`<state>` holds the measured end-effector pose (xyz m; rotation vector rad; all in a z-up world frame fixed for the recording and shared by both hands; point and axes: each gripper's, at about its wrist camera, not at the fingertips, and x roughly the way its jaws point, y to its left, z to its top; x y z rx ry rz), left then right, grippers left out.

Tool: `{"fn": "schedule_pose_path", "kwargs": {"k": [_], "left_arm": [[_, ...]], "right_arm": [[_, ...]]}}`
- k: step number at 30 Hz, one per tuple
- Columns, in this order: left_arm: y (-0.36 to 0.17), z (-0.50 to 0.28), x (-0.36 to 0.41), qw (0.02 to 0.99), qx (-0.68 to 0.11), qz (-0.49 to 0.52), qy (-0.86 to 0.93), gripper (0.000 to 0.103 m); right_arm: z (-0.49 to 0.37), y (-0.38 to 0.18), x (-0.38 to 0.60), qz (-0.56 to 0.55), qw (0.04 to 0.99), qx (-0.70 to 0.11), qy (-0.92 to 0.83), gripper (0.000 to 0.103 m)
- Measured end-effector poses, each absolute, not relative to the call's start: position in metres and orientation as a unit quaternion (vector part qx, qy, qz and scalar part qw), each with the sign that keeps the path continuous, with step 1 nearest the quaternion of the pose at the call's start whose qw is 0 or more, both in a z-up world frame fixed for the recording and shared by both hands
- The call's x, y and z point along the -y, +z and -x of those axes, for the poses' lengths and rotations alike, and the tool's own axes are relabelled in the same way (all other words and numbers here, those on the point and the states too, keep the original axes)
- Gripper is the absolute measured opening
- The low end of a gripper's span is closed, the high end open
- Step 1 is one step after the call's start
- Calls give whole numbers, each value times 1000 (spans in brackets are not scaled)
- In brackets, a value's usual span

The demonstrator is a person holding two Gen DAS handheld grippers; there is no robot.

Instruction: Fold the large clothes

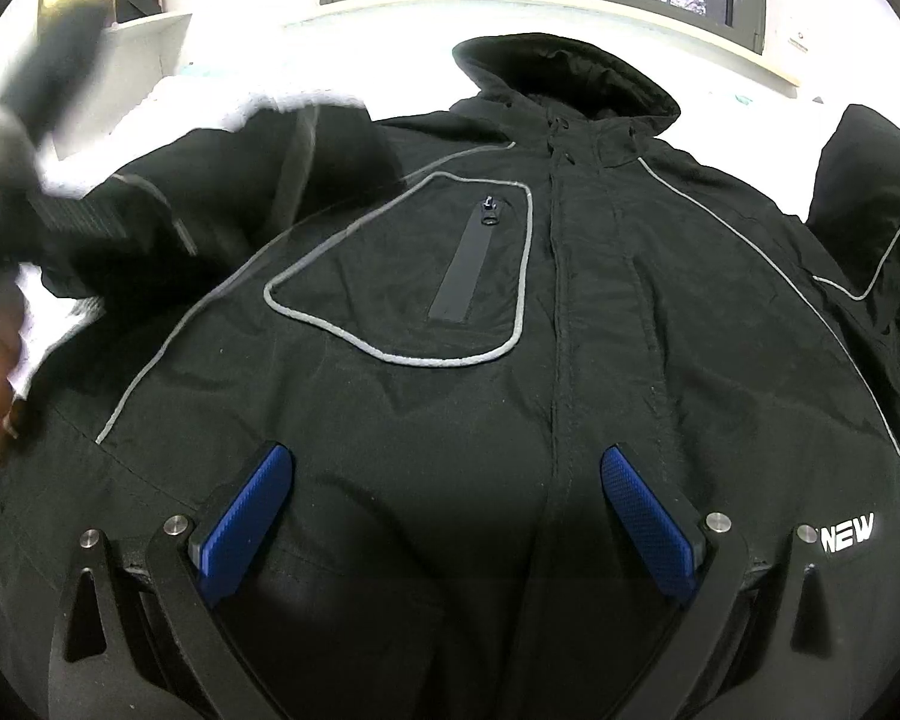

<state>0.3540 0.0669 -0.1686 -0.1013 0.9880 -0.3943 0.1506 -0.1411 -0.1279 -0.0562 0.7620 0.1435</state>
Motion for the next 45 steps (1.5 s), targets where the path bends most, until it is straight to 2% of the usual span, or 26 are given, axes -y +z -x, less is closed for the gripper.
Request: {"fn": "schedule_pose_path", "kwargs": {"k": [2,4,7,10,17,21,23,25,26,27,28,29,30,38,41,45], "left_arm": [[-166,-351,-74,864,-460,58,-197,17],[-157,-345,-80,859,-459,79,-213,32],[-134,-327,-92,862,-446,89,-225,49],[-112,-298,-107,873,-419,78,-235,56],[-93,-255,-170,893,-388,116,-197,57],[-93,-240,-189,903,-391,92,-155,57],[-93,-235,-194,909,-400,52,-100,57],[-94,-234,-195,910,-410,23,-58,57],[-93,-230,-199,910,-411,22,-55,57],[-90,-229,-202,909,-412,23,-54,57],[-86,-229,-204,909,-412,23,-52,57],[-82,-231,-204,910,-412,22,-49,57],[-77,-233,-204,911,-411,18,-43,57],[-27,-271,-152,909,-408,13,-88,57],[-31,-303,-114,893,-429,29,-134,57],[-70,-347,-61,876,-454,30,-159,57]], "right_arm": [[-151,-128,140,29,925,-373,69,103],[-150,-128,141,30,924,-374,69,103],[-151,-125,143,28,918,-391,66,103],[-145,-112,149,6,908,-414,65,103],[-167,-51,140,-104,873,-454,143,103],[-204,-51,123,-114,872,-462,110,102],[-225,-67,124,-162,854,-485,101,95],[-242,-92,126,-225,824,-511,100,79],[-248,-101,125,-246,811,-520,109,59],[-250,-101,123,-249,810,-518,119,47],[-251,-98,122,-241,815,-512,122,44],[-249,-84,122,-218,833,-494,121,36],[-247,-75,124,-204,844,-482,119,33],[-249,42,214,-93,926,-362,46,32],[-255,55,266,-55,935,-351,-2,32],[-268,32,320,-29,932,-358,-49,32]]}}
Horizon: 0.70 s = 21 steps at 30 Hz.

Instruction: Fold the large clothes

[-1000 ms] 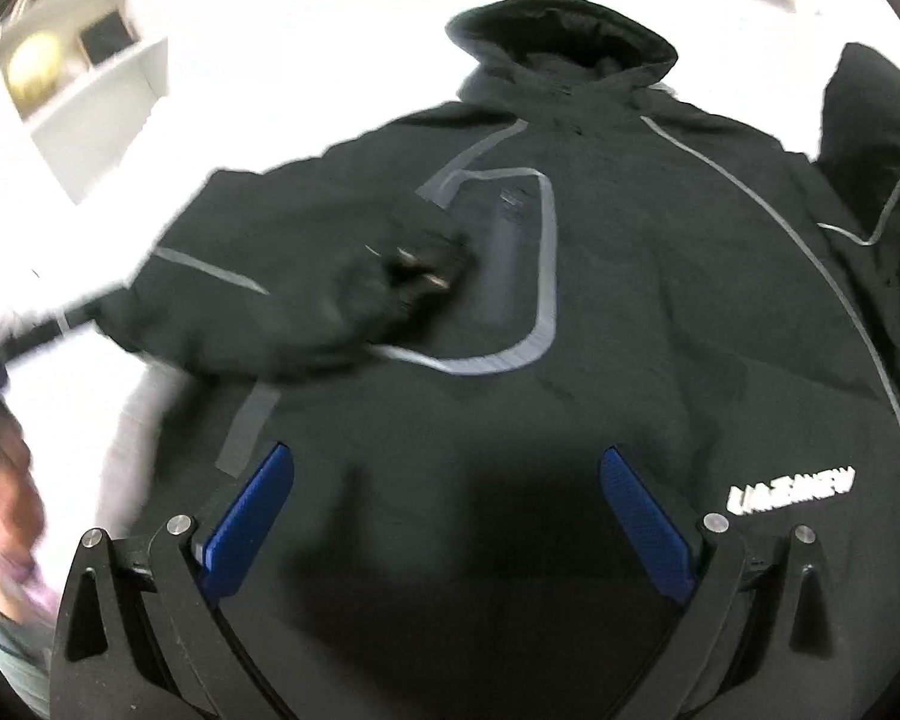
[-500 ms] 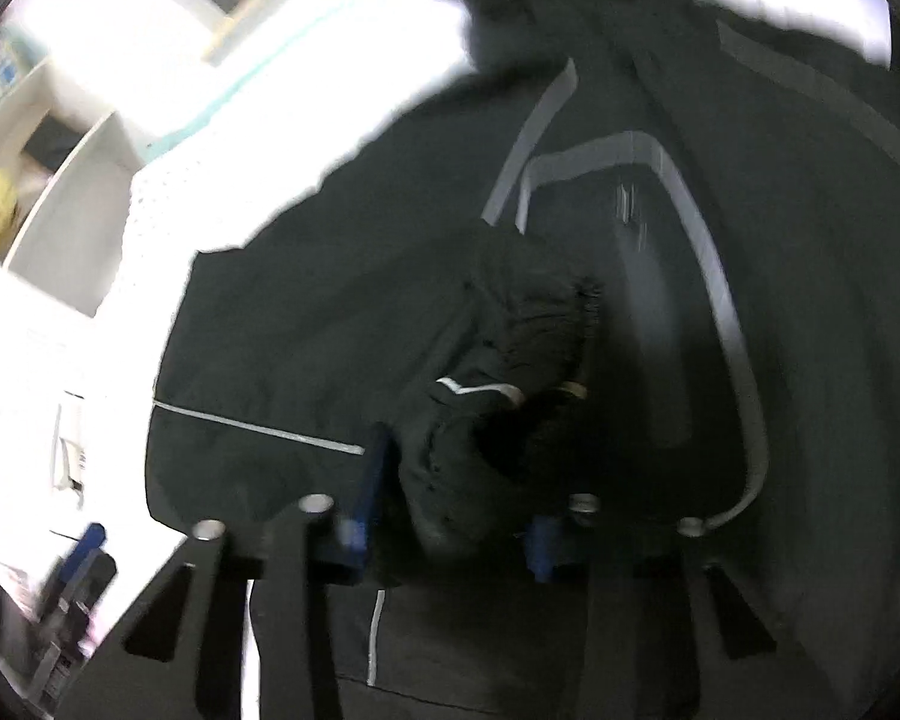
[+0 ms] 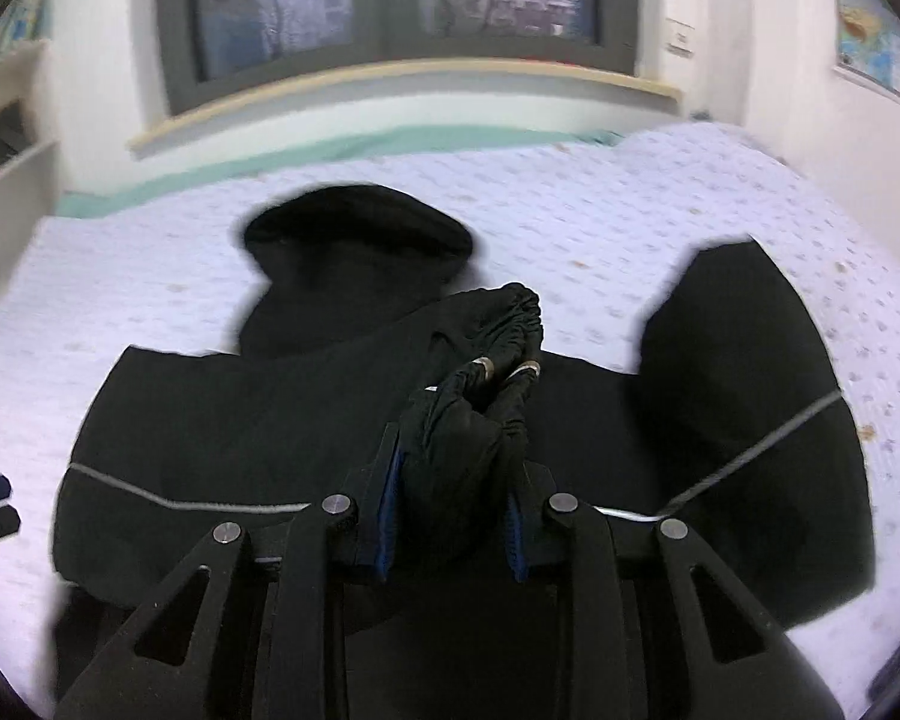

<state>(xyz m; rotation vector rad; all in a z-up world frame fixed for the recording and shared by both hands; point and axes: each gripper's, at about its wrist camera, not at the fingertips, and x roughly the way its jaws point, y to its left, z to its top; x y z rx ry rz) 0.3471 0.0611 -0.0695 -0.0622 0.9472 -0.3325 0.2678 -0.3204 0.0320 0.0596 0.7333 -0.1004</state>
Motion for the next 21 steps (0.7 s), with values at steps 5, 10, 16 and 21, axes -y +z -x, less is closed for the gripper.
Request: {"fn": "schedule_pose_path", "kwargs": {"k": [5,10,16,21], "left_arm": [[-156,-385,-29,841,-517,58,-151,56],[-176,-382,-31,842,-516,55,-146,56],[-120,-348,-53,871,-462,74,-149,57],[-99,-335,-42,878,-455,65,-134,59]], "right_arm": [[-289,-55,376,-52,899,-428,-81,33],[-289,-81,386,-69,880,-464,-67,42],[-248,-13,375,-47,913,-401,-53,68],[-232,15,329,-30,926,-376,-3,73]]}}
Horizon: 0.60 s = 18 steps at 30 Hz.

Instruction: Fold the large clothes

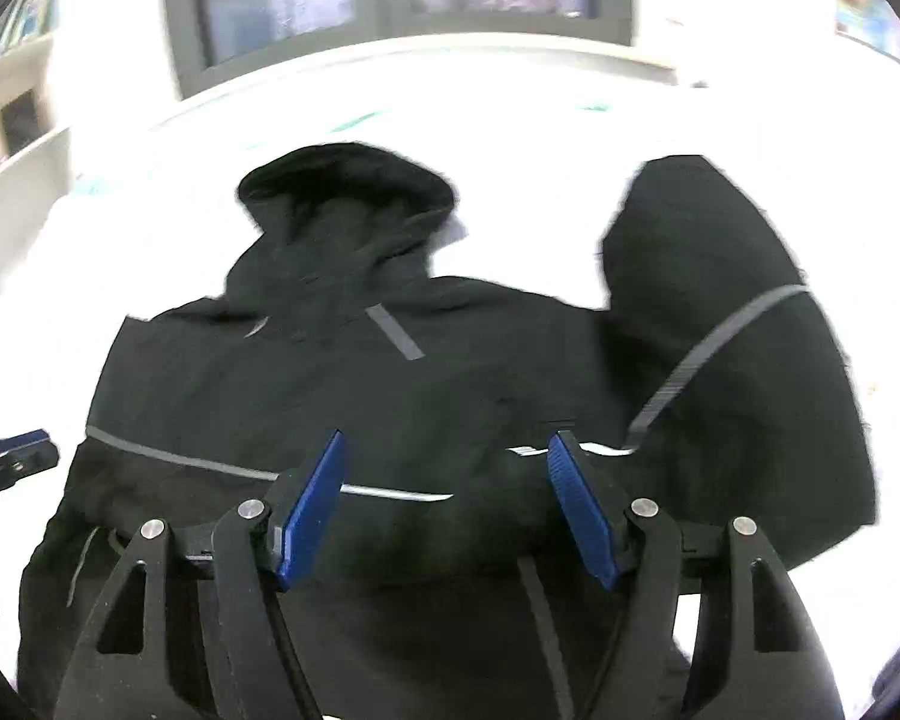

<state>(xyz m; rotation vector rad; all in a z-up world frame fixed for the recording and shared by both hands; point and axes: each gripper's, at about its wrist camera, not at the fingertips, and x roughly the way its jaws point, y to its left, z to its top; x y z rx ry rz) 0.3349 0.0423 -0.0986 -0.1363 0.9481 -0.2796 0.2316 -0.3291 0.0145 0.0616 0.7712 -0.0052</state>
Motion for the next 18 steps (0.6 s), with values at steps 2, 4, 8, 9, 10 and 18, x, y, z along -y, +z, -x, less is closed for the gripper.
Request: {"fn": "schedule_pose_path", "kwargs": {"k": [2,4,8,9,10,18], "left_arm": [[-117,-341,-37,875,-463,55,-132,59],[-154,-355,-39,853,-501,66,-130,59],[-193,-369,-47,835,-524,97,-135,59],[-192,-368,-46,835,-525,97,-133,59],[-191,-366,-45,836,-525,90,-131,59],[-134,-381,-12,810,-575,7,-112,59]], "right_arm": [[-243,-6,312,-14,922,-388,6,73],[-264,-51,301,-5,905,-425,17,73],[-276,-105,295,7,889,-457,10,74],[-276,-104,293,10,888,-459,9,74],[-275,-102,293,9,888,-460,9,74],[-269,-61,298,-4,854,-517,57,74]]}}
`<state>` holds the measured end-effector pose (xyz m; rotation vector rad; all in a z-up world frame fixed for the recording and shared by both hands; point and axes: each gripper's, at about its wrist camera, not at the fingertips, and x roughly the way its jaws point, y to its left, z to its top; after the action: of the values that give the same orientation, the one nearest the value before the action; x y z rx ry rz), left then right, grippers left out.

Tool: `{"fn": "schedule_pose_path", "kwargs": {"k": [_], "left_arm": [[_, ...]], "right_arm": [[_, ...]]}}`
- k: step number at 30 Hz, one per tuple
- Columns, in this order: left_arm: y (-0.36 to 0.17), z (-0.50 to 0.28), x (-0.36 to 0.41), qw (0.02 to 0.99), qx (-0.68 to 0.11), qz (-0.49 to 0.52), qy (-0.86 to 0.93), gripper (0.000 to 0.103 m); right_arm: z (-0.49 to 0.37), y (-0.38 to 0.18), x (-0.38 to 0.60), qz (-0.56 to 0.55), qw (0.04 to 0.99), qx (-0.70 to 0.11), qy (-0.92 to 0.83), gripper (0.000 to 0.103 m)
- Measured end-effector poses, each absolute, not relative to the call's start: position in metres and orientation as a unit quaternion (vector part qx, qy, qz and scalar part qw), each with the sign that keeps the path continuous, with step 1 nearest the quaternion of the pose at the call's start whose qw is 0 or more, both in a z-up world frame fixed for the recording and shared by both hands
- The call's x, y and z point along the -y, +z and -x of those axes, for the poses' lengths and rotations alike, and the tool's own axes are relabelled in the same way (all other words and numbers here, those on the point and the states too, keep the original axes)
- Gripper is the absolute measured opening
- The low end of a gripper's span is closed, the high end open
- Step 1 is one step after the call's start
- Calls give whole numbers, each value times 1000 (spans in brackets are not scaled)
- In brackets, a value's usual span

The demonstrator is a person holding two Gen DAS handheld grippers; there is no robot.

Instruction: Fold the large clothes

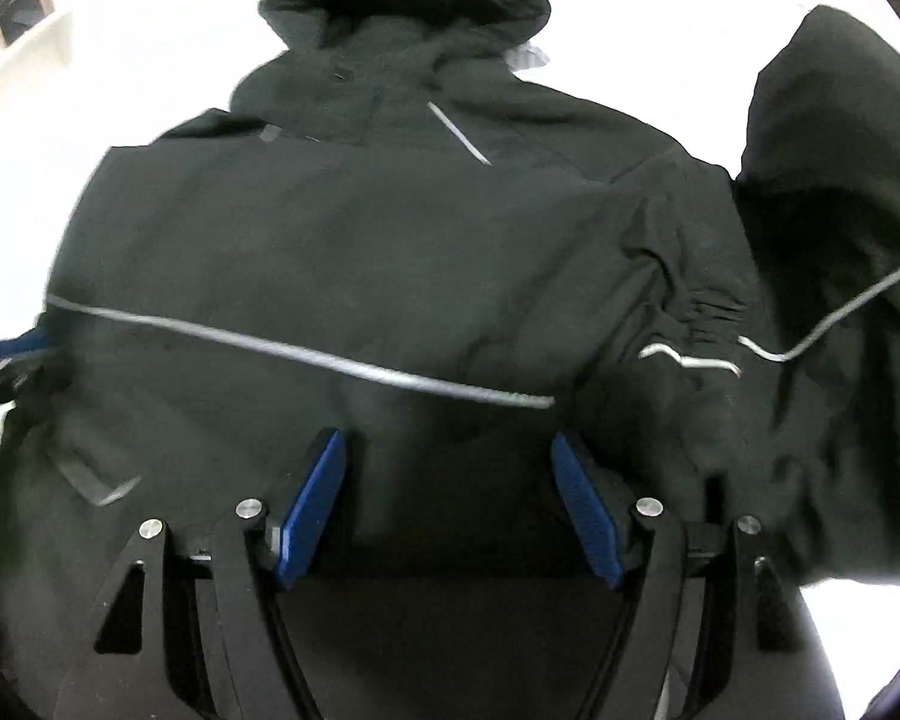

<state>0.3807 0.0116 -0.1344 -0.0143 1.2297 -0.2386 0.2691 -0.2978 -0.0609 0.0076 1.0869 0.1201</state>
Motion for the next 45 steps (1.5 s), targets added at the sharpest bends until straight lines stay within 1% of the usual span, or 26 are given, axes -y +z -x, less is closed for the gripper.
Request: {"fn": "schedule_pose_path", "kwargs": {"k": [4,7,8,11,13,14,17,21,24,26,28,29,31,32,34,35,36,39,40,41,44,45], "left_arm": [[-69,-394,35,801,-578,-5,-156,59],[-32,-403,89,802,-562,-10,-205,59],[-26,-406,109,799,-559,-11,-222,59],[-24,-419,179,787,-555,0,-269,59],[-33,-431,216,776,-559,3,-292,59],[-43,-437,239,770,-563,-2,-300,59],[-69,-452,273,763,-571,-24,-302,59],[-132,-480,311,734,-614,-3,-289,59],[-181,-487,313,711,-647,5,-276,59],[-188,-487,310,714,-637,9,-289,59],[-186,-487,308,710,-637,6,-299,59],[-186,-487,308,708,-638,5,-304,59],[-186,-488,309,704,-638,0,-312,59],[-185,-488,311,703,-638,-7,-315,59],[-185,-487,317,704,-635,-20,-316,59],[-186,-487,327,706,-634,-26,-315,59],[-184,-484,330,708,-631,-35,-315,59],[-175,-478,340,714,-621,-57,-317,59],[-169,-476,342,716,-617,-60,-320,59],[-162,-475,343,719,-612,-60,-323,59],[-138,-472,344,728,-596,-44,-335,59],[-128,-471,346,730,-590,-33,-344,59]], "right_arm": [[-232,4,325,-27,856,-509,82,74],[-204,59,385,-68,868,-490,46,74],[-197,74,410,-89,872,-480,26,76],[-181,96,478,-143,877,-457,-37,89],[-177,99,533,-196,868,-451,-74,89],[-177,96,558,-224,860,-450,-84,89],[-186,78,614,-286,842,-444,-109,89],[-214,28,659,-363,809,-448,-120,89],[-235,-8,679,-397,784,-460,-125,89],[-252,-38,686,-430,767,-461,-120,89],[-258,-46,688,-442,761,-460,-120,89],[-271,-69,690,-470,745,-457,-126,89],[-277,-79,691,-486,735,-456,-126,90],[-291,-100,689,-514,721,-447,-130,92],[-297,-102,686,-505,725,-445,-144,92],[-306,-97,679,-483,735,-449,-160,70],[-311,-91,673,-469,746,-446,-158,23],[-320,-68,660,-429,767,-452,-153,20],[-310,-41,658,-395,790,-439,-162,19],[-310,-41,658,-395,790,-439,-162,19],[-271,12,678,-349,821,-404,-202,19],[-244,43,696,-321,834,-383,-234,19]]}}
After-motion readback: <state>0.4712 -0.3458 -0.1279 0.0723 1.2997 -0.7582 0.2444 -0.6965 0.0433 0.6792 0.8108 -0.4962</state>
